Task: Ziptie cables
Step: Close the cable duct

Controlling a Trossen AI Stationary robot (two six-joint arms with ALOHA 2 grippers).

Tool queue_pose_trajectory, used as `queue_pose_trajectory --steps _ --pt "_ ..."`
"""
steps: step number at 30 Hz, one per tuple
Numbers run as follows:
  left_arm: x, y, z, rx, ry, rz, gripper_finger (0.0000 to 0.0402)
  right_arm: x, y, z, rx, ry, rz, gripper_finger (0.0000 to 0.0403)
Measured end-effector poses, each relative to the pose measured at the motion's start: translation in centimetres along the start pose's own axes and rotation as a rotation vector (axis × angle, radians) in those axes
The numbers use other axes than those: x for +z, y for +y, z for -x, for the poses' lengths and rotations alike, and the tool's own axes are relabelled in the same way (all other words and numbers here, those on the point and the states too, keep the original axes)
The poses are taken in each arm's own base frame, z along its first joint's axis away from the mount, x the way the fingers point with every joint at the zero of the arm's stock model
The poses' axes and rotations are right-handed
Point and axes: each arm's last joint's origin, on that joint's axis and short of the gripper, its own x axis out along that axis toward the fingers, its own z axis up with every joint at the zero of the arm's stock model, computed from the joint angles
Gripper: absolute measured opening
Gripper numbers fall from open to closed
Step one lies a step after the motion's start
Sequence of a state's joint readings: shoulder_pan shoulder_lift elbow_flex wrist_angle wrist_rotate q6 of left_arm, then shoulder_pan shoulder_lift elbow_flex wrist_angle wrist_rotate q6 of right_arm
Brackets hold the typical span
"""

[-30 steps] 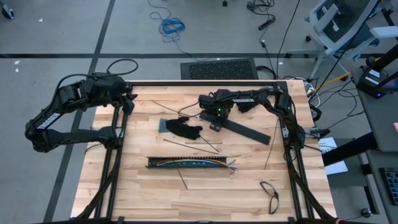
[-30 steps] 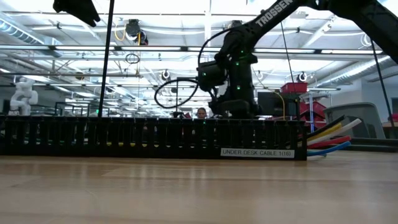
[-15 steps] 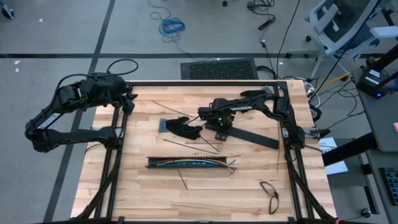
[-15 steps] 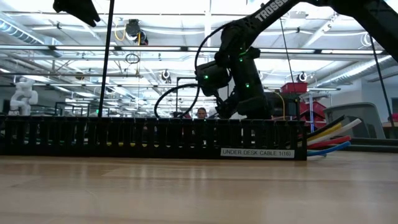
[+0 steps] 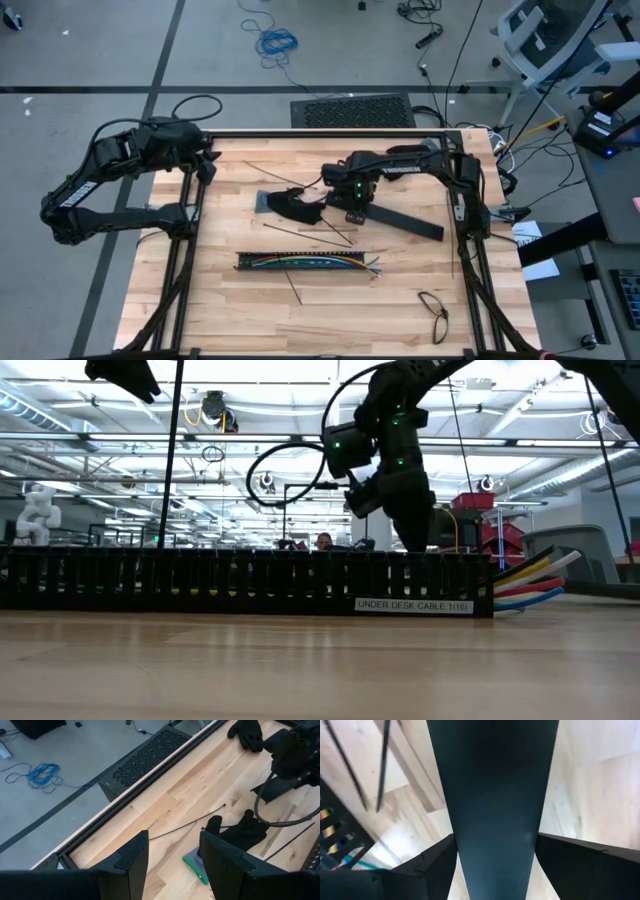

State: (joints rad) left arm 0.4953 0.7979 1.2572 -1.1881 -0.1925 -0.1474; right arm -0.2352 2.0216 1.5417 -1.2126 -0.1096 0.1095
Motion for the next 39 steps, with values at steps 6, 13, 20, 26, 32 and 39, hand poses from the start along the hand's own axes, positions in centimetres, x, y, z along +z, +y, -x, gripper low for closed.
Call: queue_pose_trajectory --steps 6,13,20,26,32,39 --pt "0.0 0.0 0.0 -0.008 0.003 0.001 0.0173 0.0 0.3 -1.0 0.078 0.031 0.025 0.0274" --pt "0.0 0.0 0.0 -0.009 0.003 0.001 0.0173 0.0 0.4 -1.7 0.083 0.016 0.049 0.0310" --pt "0.0 0.0 0.0 -0.008 0.003 0.002 0.0173 1.7 0.3 -0.8 0.101 -0.183 0.017 0.0327" --pt "0.0 0.0 0.0 -0.008 0.003 0.001 0.0173 3.6 0.5 -1.6 0.106 -0.310 0.020 0.0326" --pt "0.0 0.0 0.0 -0.007 0.004 0.001 0.0173 3.9 0.2 -2.8 0.051 -0.283 0.012 0.0325" --pt "-0.1 0.0 0.0 -0.003 0.009 0.000 0.0173 3.5 0.6 -3.6 0.035 -0.267 0.016 0.0325"
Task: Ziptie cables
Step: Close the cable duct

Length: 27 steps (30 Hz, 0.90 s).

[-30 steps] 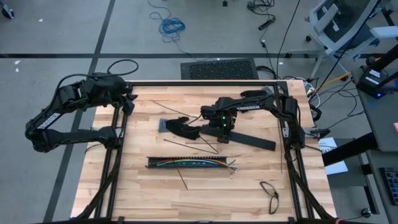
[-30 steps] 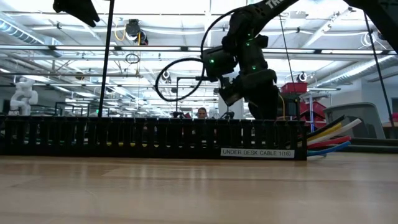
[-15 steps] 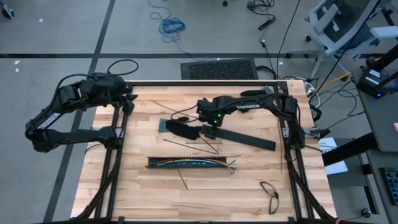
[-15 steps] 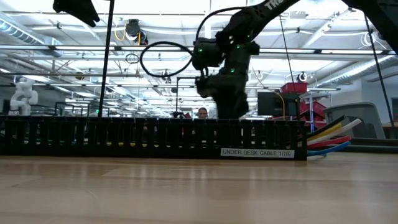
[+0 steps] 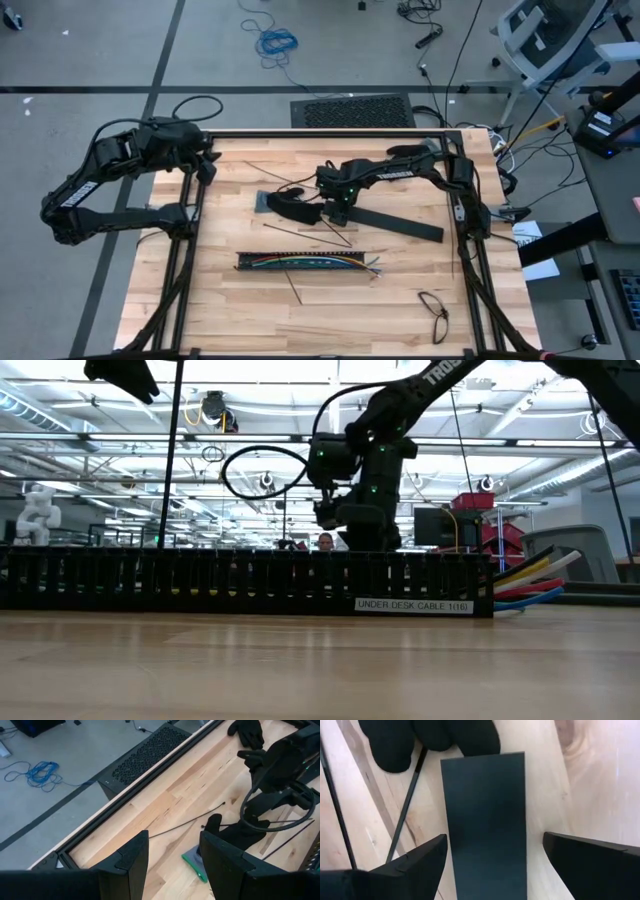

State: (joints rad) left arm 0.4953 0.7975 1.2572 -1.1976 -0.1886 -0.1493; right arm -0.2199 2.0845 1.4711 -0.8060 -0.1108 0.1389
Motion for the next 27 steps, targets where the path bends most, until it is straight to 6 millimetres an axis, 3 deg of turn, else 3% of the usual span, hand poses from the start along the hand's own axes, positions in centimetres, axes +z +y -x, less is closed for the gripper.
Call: queue_pose_trajectory --steps 5,13,27 --pt "0.0 0.0 0.0 0.000 0.000 0.000 0.0173 -0.5 0.4 -0.5 -0.062 0.002 0.005 0.0317" --pt "0.0 0.0 0.0 -0.001 -0.001 0.000 0.0173 -1.0 0.5 -1.2 -0.074 0.007 -0.013 0.0253" --pt "0.0 0.0 0.0 -0.001 -0.003 0.003 0.0173 -1.1 0.5 -1.4 -0.095 0.004 0.010 0.0218"
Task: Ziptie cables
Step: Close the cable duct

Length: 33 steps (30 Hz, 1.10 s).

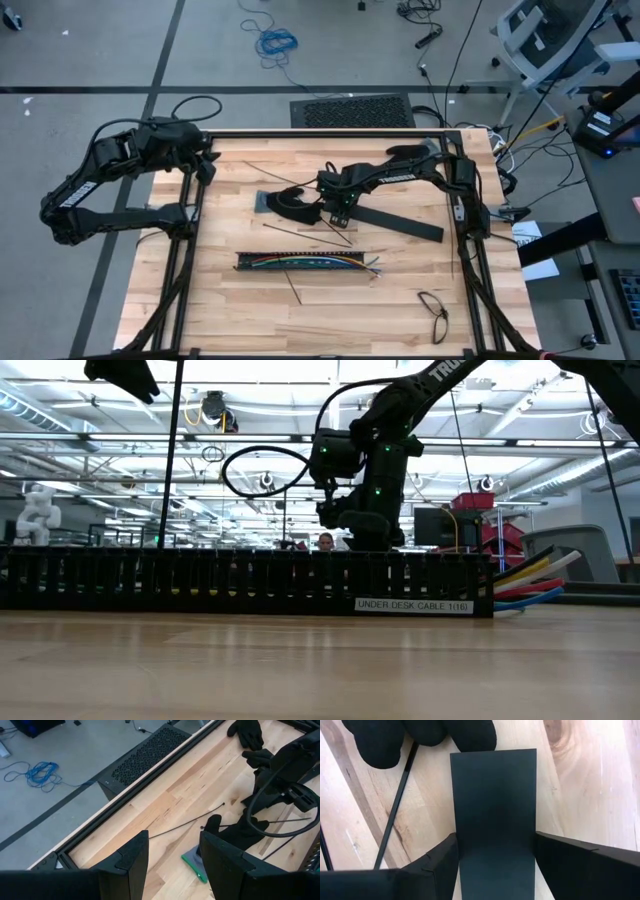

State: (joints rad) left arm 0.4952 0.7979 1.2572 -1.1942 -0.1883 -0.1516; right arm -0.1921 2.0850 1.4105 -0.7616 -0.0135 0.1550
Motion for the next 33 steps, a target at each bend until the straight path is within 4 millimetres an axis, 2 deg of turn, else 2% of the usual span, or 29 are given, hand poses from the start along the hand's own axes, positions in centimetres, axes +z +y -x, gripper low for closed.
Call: queue_pose_trajectory --steps 4,9,18,28,31,33 --pt "0.0 0.0 0.0 0.000 0.000 0.000 0.0173 0.0 0.1 0.1 -0.002 0.001 0.006 0.0218" --pt "0.0 0.0 0.0 0.000 0.000 -0.001 0.0173 -0.2 0.1 1.1 -0.005 -0.011 0.010 0.0225" --pt "0.0 0.0 0.0 0.000 0.000 -0.001 0.0173 -0.9 -0.3 2.4 -0.013 0.024 0.011 0.0208" --pt "0.0 0.0 0.0 -0.001 -0.001 -0.001 0.0173 -1.0 -0.5 5.2 -0.004 -0.039 -0.001 0.0109" --pt "0.0 0.0 0.0 0.000 -0.001 -0.001 0.0173 -1.0 -0.8 5.0 -0.002 -0.032 -0.008 0.0098" --pt "0.0 0.0 0.0 -0.001 -0.001 -0.002 0.0173 -0.8 -1.0 5.0 0.035 -0.048 -0.015 0.0105"
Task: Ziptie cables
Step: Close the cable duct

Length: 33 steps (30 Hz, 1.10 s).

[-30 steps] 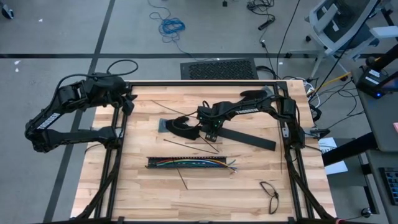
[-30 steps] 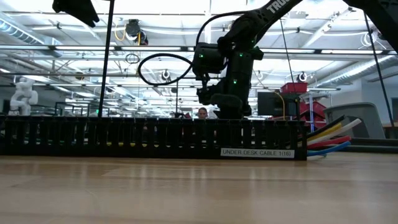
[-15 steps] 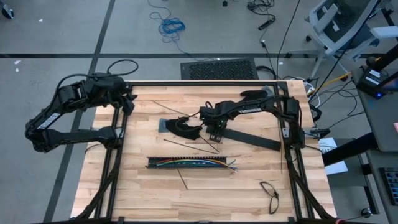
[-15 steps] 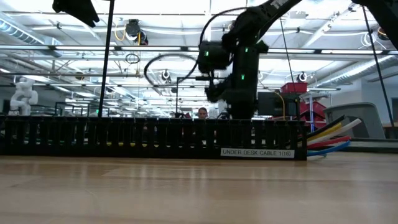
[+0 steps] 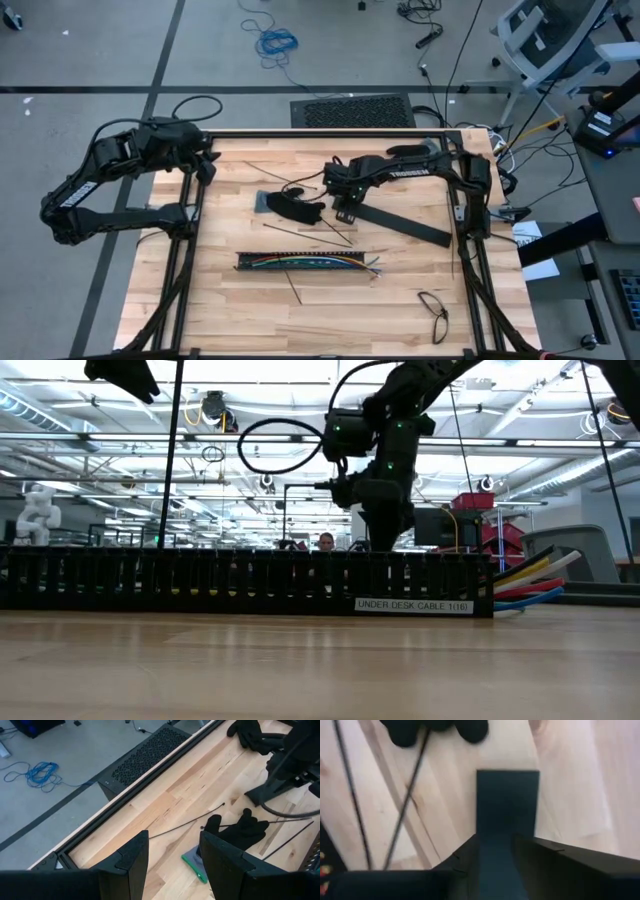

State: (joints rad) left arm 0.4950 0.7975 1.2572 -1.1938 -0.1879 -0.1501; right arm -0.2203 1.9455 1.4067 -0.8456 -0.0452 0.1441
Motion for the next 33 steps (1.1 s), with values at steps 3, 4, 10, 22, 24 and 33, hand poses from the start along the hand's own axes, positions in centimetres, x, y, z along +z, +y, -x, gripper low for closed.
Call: queue_pose_trajectory --steps 3,4,10,22,24,33 --pt "0.0 0.0 0.0 0.000 0.000 0.000 0.0173 0.1 -0.4 -0.1 0.056 0.004 -0.036 0.0135" --pt "0.0 0.0 0.0 0.000 0.000 0.000 0.0173 0.2 -0.5 0.0 0.062 0.003 -0.050 0.0149" --pt "0.0 0.0 0.0 0.000 0.001 -0.003 0.0173 0.2 -1.1 0.0 0.080 0.005 -0.066 0.0242" --pt "-0.4 0.1 0.0 0.007 0.043 -0.043 0.0173 0.3 -1.1 -1.4 0.074 0.036 -0.047 0.0330" --pt "-0.6 0.1 0.0 0.012 0.060 -0.046 0.0173 0.4 -1.2 -1.7 0.049 0.031 -0.045 0.0331" --pt "-0.7 0.1 0.0 0.017 0.074 -0.048 0.0173 0.6 -1.1 -3.9 0.029 0.066 -0.042 0.0332"
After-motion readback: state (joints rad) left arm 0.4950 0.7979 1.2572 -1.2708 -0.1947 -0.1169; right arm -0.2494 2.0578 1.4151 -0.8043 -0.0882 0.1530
